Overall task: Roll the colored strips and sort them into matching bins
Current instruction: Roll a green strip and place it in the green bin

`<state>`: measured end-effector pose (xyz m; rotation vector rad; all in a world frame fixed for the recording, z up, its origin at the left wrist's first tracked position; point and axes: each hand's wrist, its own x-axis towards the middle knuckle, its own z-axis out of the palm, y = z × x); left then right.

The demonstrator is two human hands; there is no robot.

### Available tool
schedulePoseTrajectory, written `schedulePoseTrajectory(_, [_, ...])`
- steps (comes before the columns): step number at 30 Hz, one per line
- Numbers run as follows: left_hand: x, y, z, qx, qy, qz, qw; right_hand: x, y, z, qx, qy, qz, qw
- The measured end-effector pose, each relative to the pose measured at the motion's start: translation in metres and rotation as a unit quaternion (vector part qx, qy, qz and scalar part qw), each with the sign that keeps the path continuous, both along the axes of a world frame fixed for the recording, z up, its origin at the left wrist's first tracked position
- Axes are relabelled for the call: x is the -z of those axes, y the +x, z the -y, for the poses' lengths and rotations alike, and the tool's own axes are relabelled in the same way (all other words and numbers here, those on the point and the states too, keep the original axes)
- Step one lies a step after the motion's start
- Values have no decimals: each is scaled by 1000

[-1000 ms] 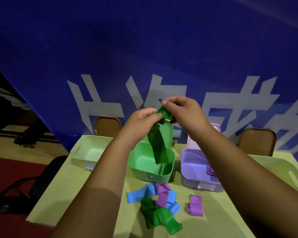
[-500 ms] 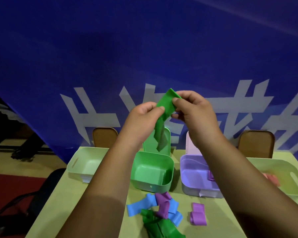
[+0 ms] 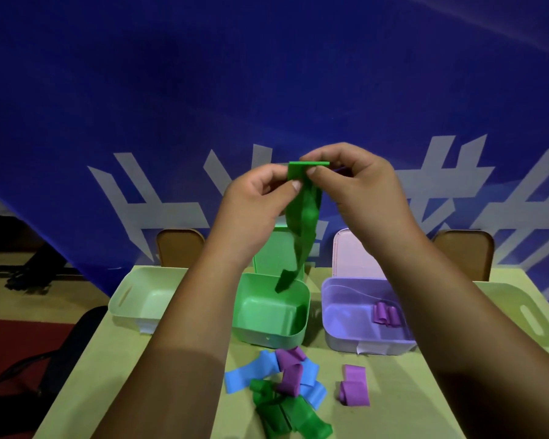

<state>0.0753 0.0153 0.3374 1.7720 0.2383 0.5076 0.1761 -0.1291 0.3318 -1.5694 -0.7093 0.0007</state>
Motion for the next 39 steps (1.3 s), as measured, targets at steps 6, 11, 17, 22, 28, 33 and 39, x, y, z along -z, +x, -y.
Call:
schedulePoseTrajectory(6, [3,2,1,3,-99,-15,995,0,7,3,1,-4,-12,1000])
schedulePoseTrajectory(11, [11,4,0,12,-128,-2,992,3,9,4,-3,4,-42,999])
schedulePoseTrajectory(17, [18,3,-5,24,-48,-18,998,13,13,0,-10,-15,-53,998])
schedulePoseTrajectory(22, [26,6,-12,-53,-6,-46,998,20,15,-6,-23,-55,-51,997])
schedulePoseTrajectory(28, [45,10,-23,-188,128,-4,974,24,9,-10,-97,-82,-130,983])
schedulePoseTrajectory(33, [49,14,-24,-102,-166,-29,980,28,6,-16,-139,-88,-160,973])
schedulePoseTrajectory(39, [62,15,-32,-109,-233,6,966,28,8,-26,-123,-39,-169,977])
